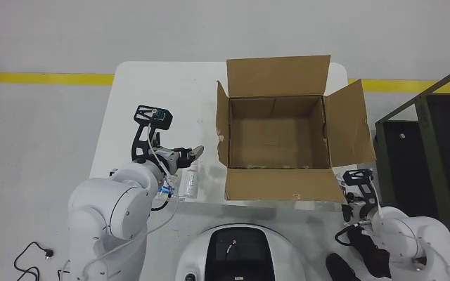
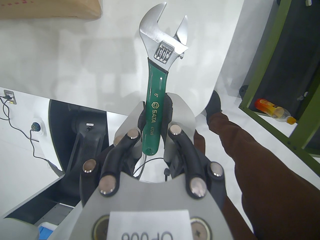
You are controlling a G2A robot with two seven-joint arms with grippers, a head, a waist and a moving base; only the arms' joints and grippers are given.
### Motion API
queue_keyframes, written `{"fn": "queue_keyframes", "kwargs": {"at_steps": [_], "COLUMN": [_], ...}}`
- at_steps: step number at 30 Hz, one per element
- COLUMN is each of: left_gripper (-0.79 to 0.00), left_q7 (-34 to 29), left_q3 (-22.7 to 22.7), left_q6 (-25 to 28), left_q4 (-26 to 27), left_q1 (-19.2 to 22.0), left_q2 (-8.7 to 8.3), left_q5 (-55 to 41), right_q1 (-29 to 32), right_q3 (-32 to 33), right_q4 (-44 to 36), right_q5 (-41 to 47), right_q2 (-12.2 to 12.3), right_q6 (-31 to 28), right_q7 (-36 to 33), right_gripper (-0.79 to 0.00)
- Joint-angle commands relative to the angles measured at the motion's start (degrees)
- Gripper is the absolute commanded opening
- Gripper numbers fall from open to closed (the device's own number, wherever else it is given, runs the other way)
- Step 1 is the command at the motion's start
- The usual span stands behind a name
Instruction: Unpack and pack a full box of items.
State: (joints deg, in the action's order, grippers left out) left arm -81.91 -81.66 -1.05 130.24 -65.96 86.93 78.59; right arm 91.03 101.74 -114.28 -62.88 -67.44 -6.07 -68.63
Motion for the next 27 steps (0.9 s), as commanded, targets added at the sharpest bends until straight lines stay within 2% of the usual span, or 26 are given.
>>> {"fn": "queue_keyframes", "kwargs": {"at_steps": [1,8,9,12,13,21,22,23,25,27], "left_gripper": [0.000,0.000,0.000,0.000,0.000,0.000,0.000,0.000,0.000,0.000], "left_q7": [0.00,0.00,0.00,0.00,0.00,0.00,0.00,0.00,0.00,0.00], "left_q3": [0.00,0.00,0.00,0.00,0.00,0.00,0.00,0.00,0.00,0.00], "left_q6": [0.00,0.00,0.00,0.00,0.00,0.00,0.00,0.00,0.00,0.00], "left_q4": [0.00,0.00,0.00,0.00,0.00,0.00,0.00,0.00,0.00,0.00], "left_q1": [0.00,0.00,0.00,0.00,0.00,0.00,0.00,0.00,0.00,0.00], "left_q2": [0.00,0.00,0.00,0.00,0.00,0.00,0.00,0.00,0.00,0.00], "left_q5": [0.00,0.00,0.00,0.00,0.00,0.00,0.00,0.00,0.00,0.00], "right_q1": [-0.15,-1.03,-1.12,-1.25,-1.31,-2.44,-2.51,-2.53,-2.55,-2.57], "right_q3": [-0.54,-2.40,-2.54,-2.69,-2.73,-3.23,-3.26,-3.35,-3.45,-3.41], "right_q4": [0.25,0.88,0.90,0.95,1.00,1.24,1.26,1.26,1.35,1.44], "right_q5": [-0.20,-1.27,-1.32,-1.37,-1.41,-2.03,-2.14,-2.26,-2.22,-2.00], "right_q2": [0.04,0.23,0.26,0.32,0.35,0.56,0.58,0.60,0.63,0.66], "right_q6": [0.56,1.79,1.93,2.69,2.80,4.18,4.43,4.71,4.95,5.39], "right_q7": [-0.16,-1.24,-1.28,-0.97,-0.94,-0.92,-0.90,-0.86,-0.72,-0.38], "right_gripper": [-0.785,-0.785,-0.711,-0.727,-0.785,-0.785,-0.591,-0.459,-0.489,-0.459]}}
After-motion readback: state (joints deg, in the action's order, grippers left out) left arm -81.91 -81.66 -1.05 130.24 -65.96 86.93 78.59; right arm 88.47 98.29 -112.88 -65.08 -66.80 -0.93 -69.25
